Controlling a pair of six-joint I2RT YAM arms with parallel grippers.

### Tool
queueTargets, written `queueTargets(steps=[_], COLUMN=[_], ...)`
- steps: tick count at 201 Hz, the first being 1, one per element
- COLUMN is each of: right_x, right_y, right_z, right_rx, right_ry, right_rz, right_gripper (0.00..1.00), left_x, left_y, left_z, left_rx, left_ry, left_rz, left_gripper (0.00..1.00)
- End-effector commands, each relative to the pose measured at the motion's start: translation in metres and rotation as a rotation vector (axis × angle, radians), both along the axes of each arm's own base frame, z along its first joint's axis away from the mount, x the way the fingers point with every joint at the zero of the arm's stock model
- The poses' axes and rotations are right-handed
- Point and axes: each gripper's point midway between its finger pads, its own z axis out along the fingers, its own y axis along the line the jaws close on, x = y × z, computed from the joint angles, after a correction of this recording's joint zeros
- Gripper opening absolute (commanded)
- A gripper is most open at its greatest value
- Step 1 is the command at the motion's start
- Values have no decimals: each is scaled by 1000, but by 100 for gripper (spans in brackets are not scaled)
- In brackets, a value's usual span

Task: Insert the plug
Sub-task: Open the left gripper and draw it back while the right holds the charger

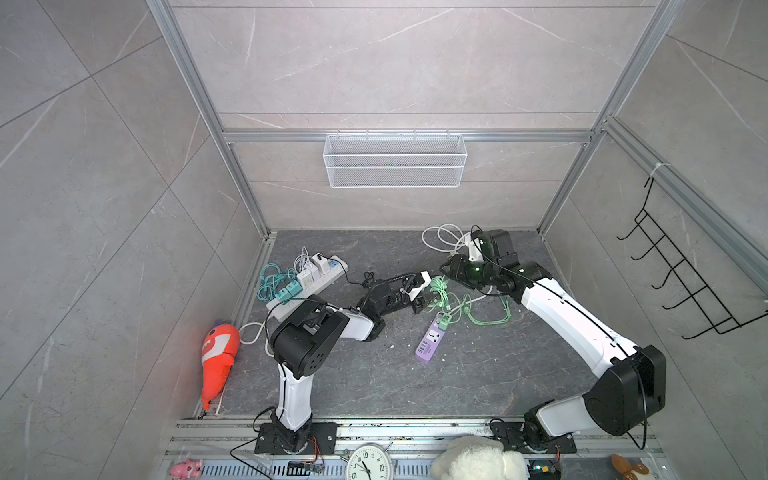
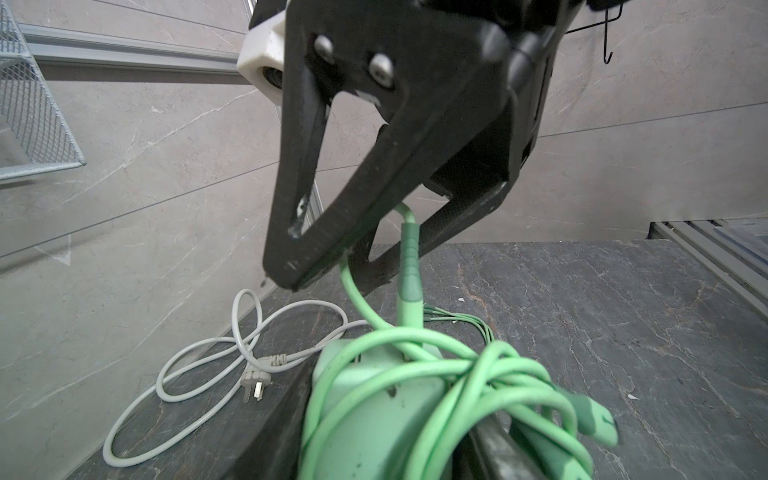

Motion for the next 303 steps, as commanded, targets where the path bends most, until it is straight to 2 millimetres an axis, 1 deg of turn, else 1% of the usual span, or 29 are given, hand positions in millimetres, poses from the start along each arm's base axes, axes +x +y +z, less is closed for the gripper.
queueTargets(steps=[1,22,34,68,106,142,163,206,223,246,264,289,303], right_x=[-2,-4,-5,-12,-27,-39,-43,-48,-52,-55,-58,-55,-54], right_y=[-1,5,8,18,26,19,15,18,19,14,17,17,20], right_z=[-6,-14,-16,-13,-14,-15,-17,-20,-22,-27,-31,-34,-34], right_rx=[-33,-52,-65,-75,-85,-101,-119,-123,-133,-163,-173,-187,-182], right_ry=[26,41,41,33,55,51,57,76,87,103,122,128,131], right_rz=[-9,7,13,50,89,90,90,129,146,148,176,176,188], right_gripper=[47,46,46,46,46,46,42,42,42,43,43,41,40], left_x=[-15,-16,-16,-15,-10,-8,-7,-8,-8,-8,-9,-8,-8], left_y=[6,6,5,4,5,4,5,5,5,5,4,4,4], left_z=[55,60,62,65,67,66,65,69,69,70,70,71,70], left_rx=[-106,-112,-114,-112,-116,-102,-99,-103,-90,-82,-78,-79,-77], left_ry=[-166,-176,-178,-181,-178,-173,-169,-176,-183,-185,-184,-184,-188], left_rz=[-22,-26,-27,-25,-5,1,8,9,13,9,1,1,4], left_gripper=[23,23,23,22,22,22,22,22,22,21,21,21,21])
